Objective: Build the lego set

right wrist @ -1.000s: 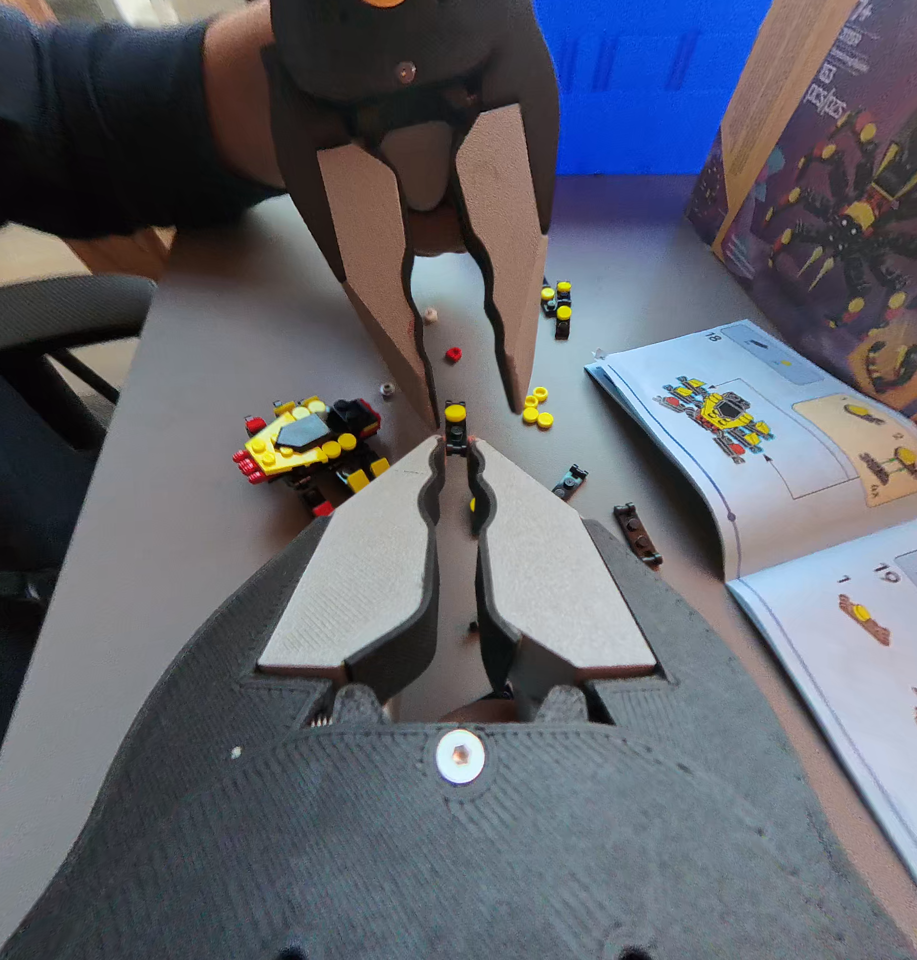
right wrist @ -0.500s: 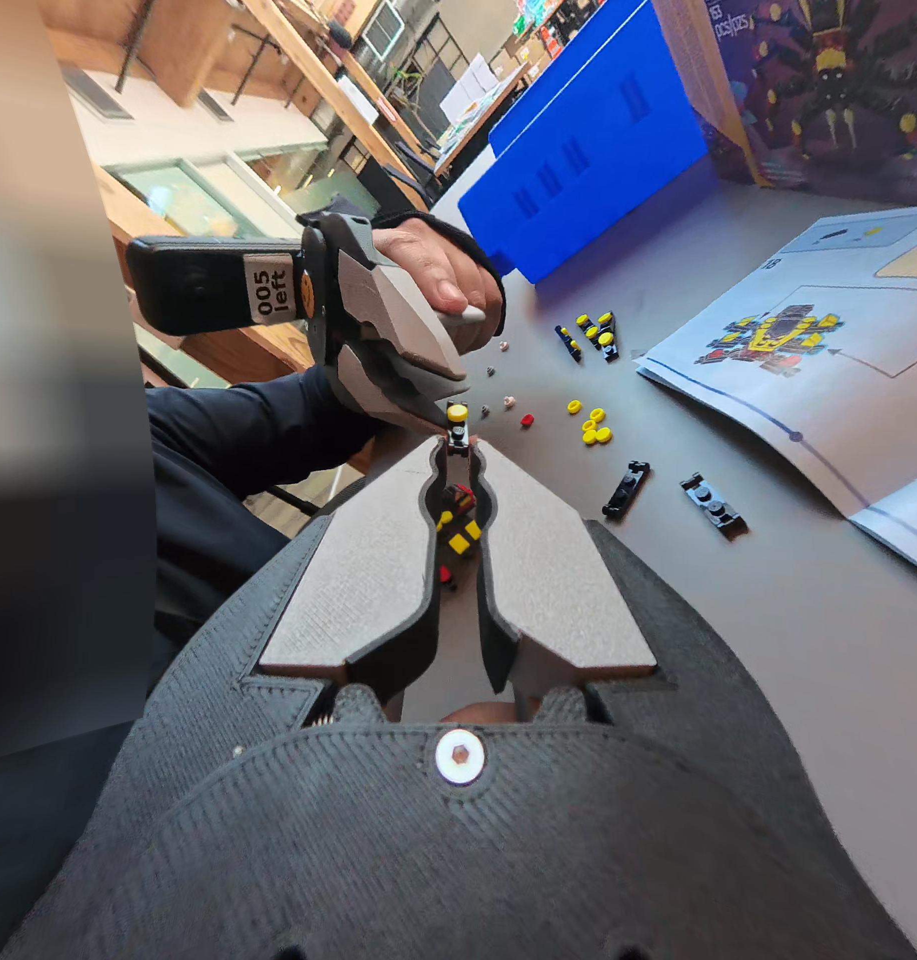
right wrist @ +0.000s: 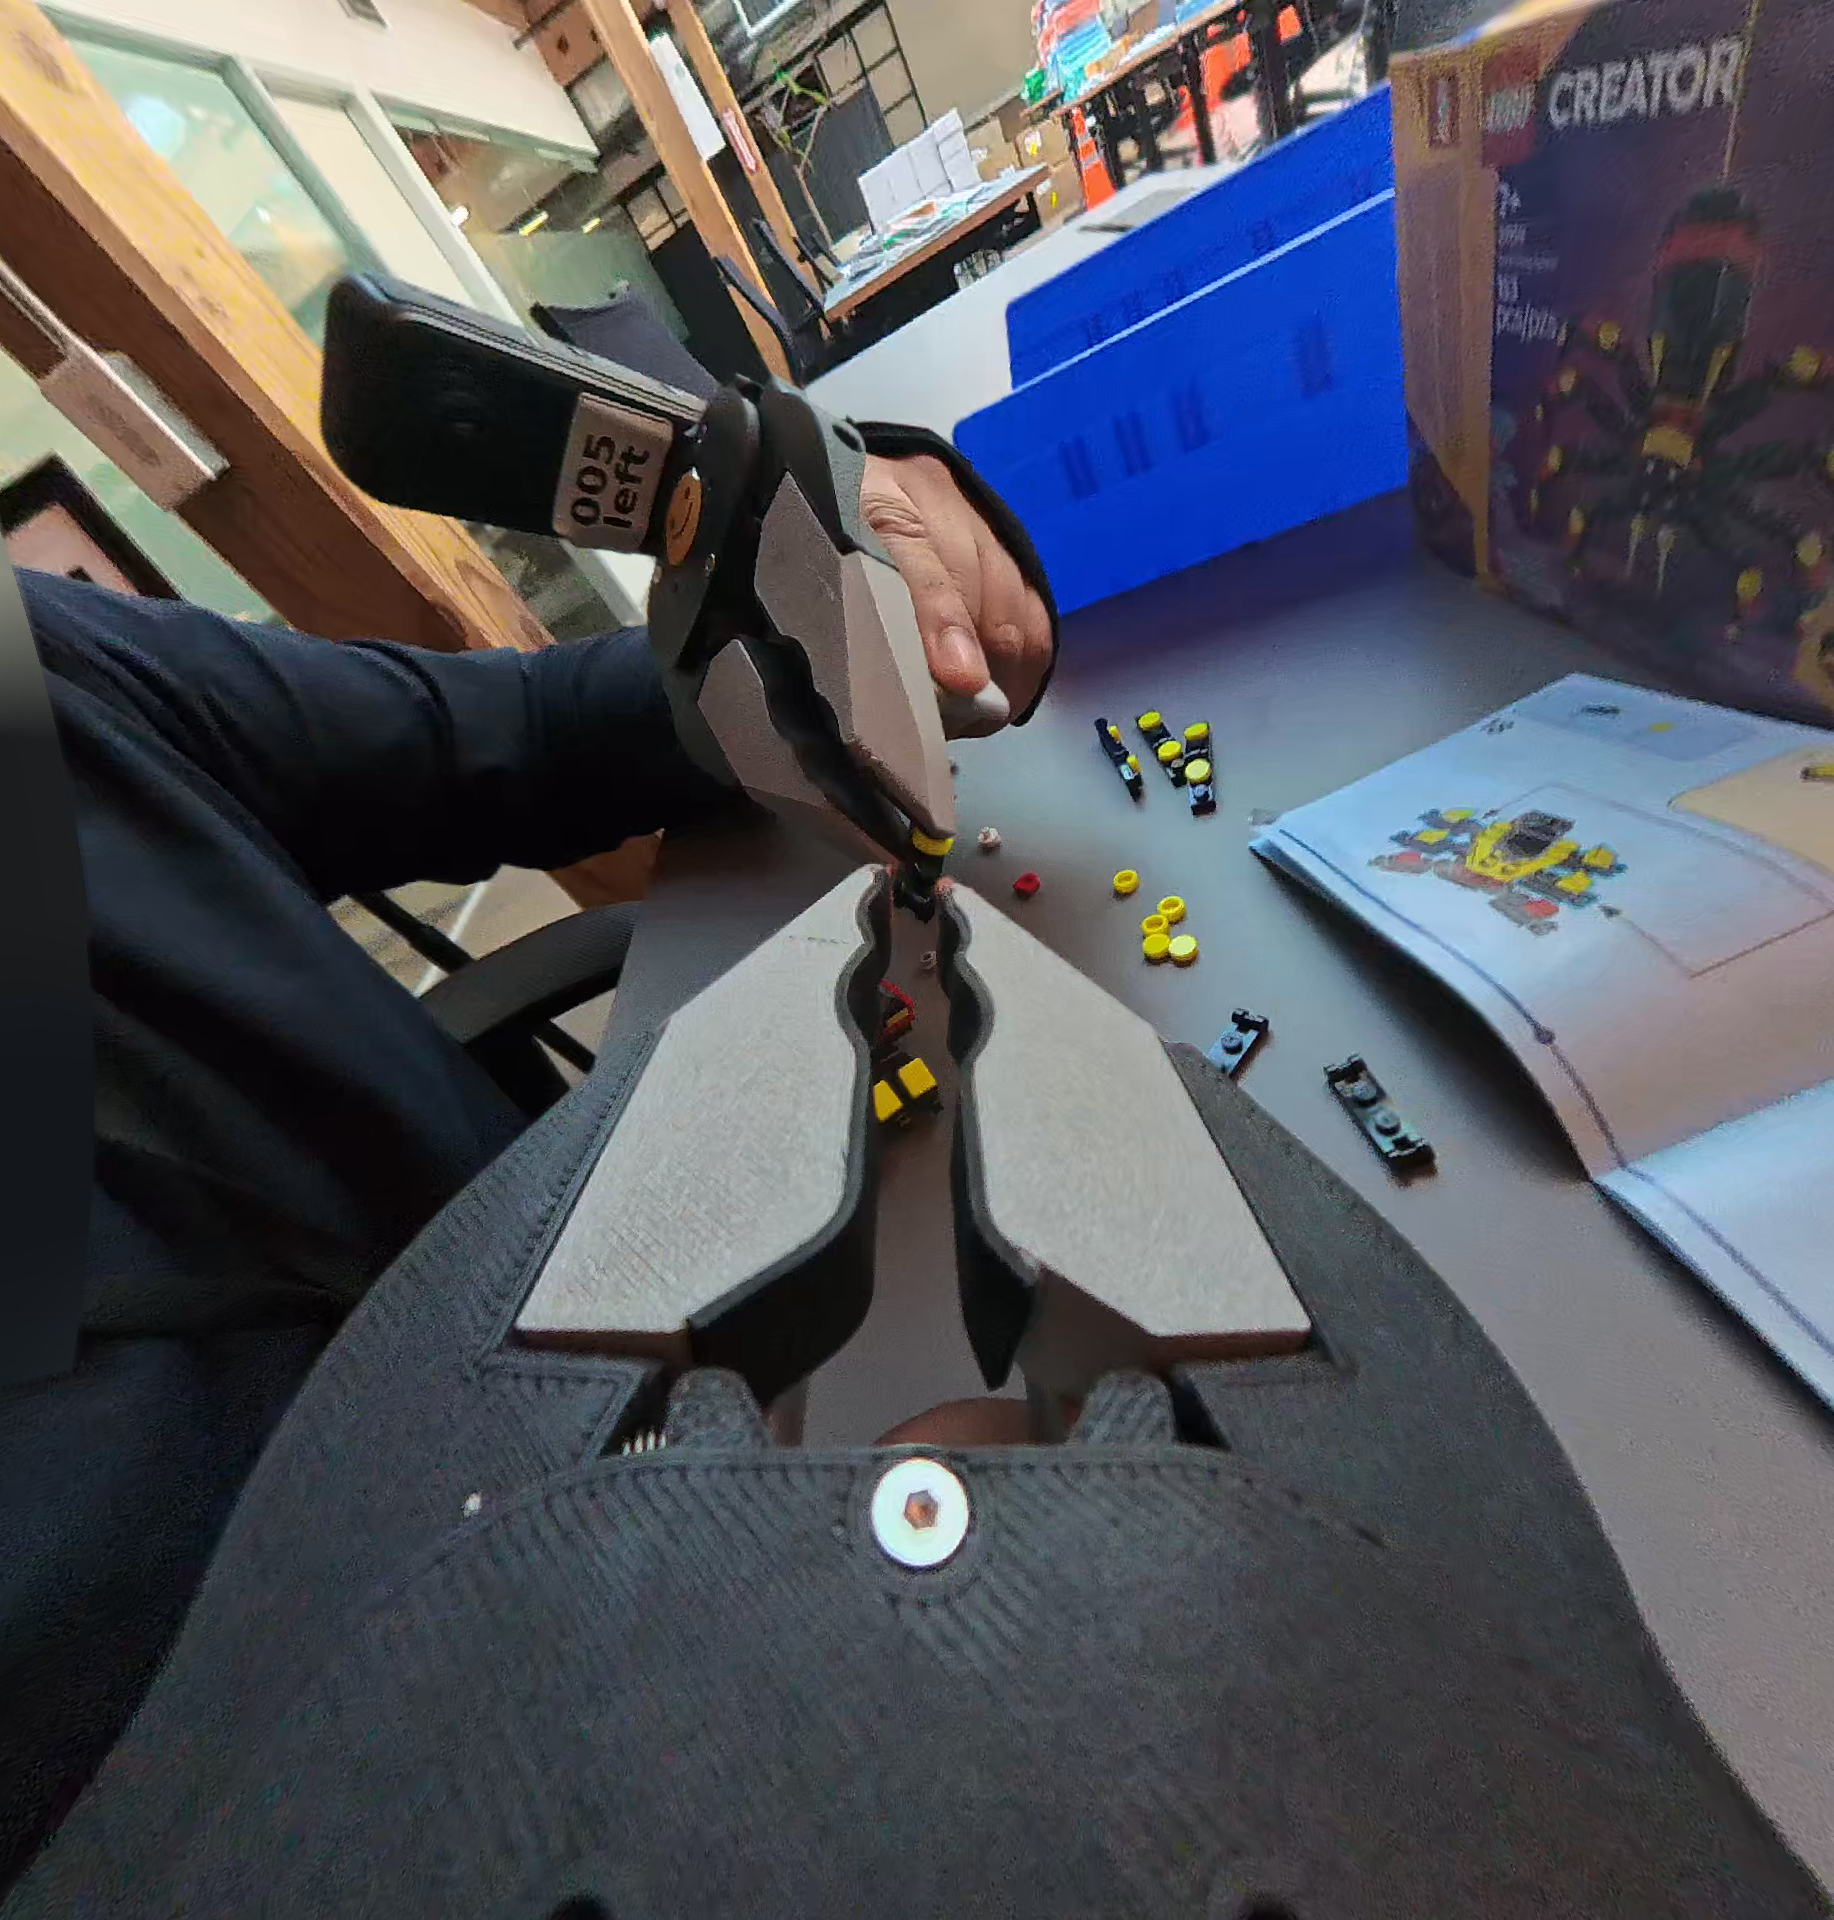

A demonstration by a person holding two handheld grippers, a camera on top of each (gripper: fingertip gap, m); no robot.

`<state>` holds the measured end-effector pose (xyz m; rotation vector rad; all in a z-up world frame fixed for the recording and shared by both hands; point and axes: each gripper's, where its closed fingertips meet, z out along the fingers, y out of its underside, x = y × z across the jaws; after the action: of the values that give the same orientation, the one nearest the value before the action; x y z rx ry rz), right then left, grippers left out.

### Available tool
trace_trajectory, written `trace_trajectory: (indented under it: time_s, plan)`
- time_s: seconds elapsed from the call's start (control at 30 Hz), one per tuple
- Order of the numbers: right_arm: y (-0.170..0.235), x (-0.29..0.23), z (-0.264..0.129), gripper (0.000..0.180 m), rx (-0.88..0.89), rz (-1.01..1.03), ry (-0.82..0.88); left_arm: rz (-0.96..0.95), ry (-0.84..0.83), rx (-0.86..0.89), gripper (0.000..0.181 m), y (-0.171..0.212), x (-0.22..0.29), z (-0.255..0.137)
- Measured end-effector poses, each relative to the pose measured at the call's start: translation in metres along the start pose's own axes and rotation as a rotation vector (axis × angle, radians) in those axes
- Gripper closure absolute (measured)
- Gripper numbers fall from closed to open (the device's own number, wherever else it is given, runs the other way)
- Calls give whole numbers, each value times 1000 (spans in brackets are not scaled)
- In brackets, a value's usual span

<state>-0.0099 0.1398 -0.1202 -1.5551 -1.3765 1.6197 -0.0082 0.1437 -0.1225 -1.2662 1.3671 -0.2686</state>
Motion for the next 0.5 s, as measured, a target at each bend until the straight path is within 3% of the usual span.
trace_trajectory:
  time_s: [0.3,0.43,0.5]
  plan:
    - [0,-15,3,175,-66,-648,259,-16,41,106,177,-21,7,-3]
    - [-4,-22,4,164,-49,-785,309,-20,89,172,177,-29,14,-8]
    - [-3,-24,4,167,-50,-819,315,-7,81,192,177,-30,14,-10]
